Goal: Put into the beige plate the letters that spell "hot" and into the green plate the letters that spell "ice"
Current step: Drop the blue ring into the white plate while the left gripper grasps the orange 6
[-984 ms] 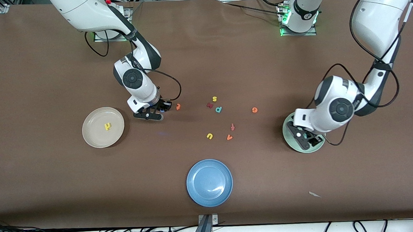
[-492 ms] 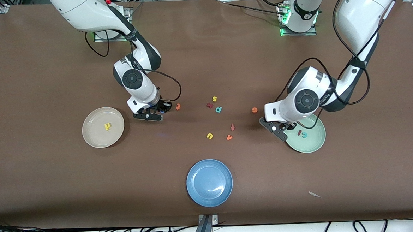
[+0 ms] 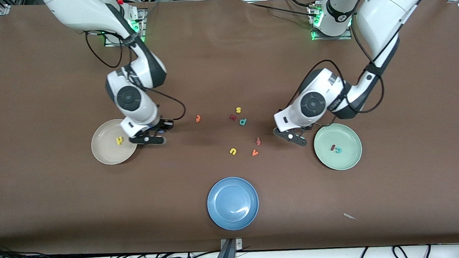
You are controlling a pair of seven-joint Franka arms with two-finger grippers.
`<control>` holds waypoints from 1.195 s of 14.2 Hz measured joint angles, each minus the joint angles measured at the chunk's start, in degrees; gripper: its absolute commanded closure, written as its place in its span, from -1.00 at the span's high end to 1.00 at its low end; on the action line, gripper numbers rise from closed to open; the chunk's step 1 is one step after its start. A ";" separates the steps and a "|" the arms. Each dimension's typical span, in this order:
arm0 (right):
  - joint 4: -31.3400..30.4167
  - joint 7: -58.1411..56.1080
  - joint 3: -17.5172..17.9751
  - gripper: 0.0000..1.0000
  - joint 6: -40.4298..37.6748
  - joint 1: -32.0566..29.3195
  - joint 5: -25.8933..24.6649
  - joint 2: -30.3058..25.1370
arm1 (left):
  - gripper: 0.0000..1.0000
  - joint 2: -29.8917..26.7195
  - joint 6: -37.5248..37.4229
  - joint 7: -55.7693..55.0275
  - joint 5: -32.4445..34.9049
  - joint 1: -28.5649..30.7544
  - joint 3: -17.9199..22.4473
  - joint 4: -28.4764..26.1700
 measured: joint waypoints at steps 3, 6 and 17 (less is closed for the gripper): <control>-0.74 -8.27 -4.00 -0.80 -0.59 -0.31 0.00 -1.30 | 0.24 0.39 2.34 -2.69 0.00 -0.56 0.12 -0.81; -1.08 -14.98 -7.45 -0.79 -0.60 -0.32 0.00 -1.30 | 0.24 1.14 5.73 -2.99 0.24 -0.29 0.45 -2.27; -1.80 -21.42 -10.94 1.00 -0.36 -1.55 4.06 -0.30 | -0.62 2.03 12.34 -6.51 6.57 0.14 0.83 -6.98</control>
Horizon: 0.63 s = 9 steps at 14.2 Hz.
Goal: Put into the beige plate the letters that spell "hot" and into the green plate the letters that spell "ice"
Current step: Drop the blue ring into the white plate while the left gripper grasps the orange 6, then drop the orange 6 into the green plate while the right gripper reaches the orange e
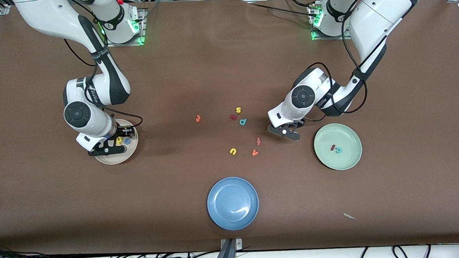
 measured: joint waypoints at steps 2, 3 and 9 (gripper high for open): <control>0.15 1.81 0.73 1.00 0.07 0.04 0.89 -0.08 | -0.75 -0.18 0.00 -0.16 0.22 0.18 -0.02 0.06; 0.23 4.25 1.60 1.00 0.23 0.07 1.05 -0.11 | -0.78 -0.18 0.00 -0.17 0.22 0.21 -0.04 0.07; 1.03 21.65 7.29 1.00 0.77 2.55 1.09 -0.11 | -0.81 -2.53 -6.28 1.88 0.31 0.79 -0.08 3.25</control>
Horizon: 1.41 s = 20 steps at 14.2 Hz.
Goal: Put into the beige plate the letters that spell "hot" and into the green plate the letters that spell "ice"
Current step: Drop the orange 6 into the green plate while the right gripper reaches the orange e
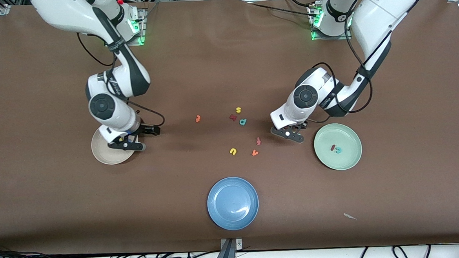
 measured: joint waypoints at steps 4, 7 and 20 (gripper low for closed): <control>0.85 7.73 0.86 1.00 0.91 3.59 0.05 0.85 | -0.80 -2.68 -4.69 10.34 0.03 5.04 0.11 2.76; 2.48 13.73 0.96 1.00 2.29 7.48 0.09 2.73 | -0.79 -2.45 -4.57 17.24 2.60 9.71 0.35 3.58; 3.35 24.20 1.04 0.70 12.50 16.17 0.37 8.54 | 1.00 2.49 0.08 17.99 8.62 10.28 2.29 4.41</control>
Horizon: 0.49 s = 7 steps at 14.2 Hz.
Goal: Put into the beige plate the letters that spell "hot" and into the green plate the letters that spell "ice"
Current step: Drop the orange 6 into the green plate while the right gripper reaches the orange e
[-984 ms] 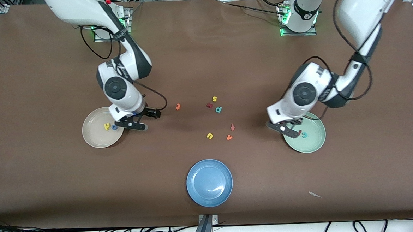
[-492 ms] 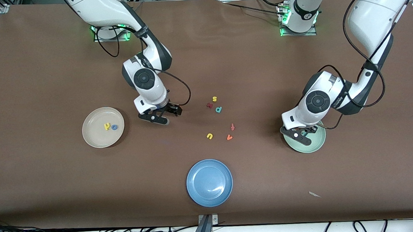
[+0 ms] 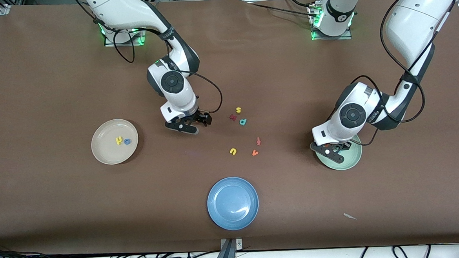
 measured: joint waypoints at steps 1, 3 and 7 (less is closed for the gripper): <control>0.00 0.00 0.00 0.58 0.37 0.11 0.00 0.36 | 1.00 -0.04 0.00 0.07 0.00 0.00 -0.01 0.22; 0.01 0.00 0.00 0.44 0.49 0.30 0.00 0.46 | 1.00 -0.63 0.00 0.09 0.00 0.01 -0.14 0.75; -0.01 0.00 0.00 0.30 0.47 0.41 0.00 0.52 | 1.00 -4.31 -4.06 -0.01 -0.36 0.06 -2.36 1.63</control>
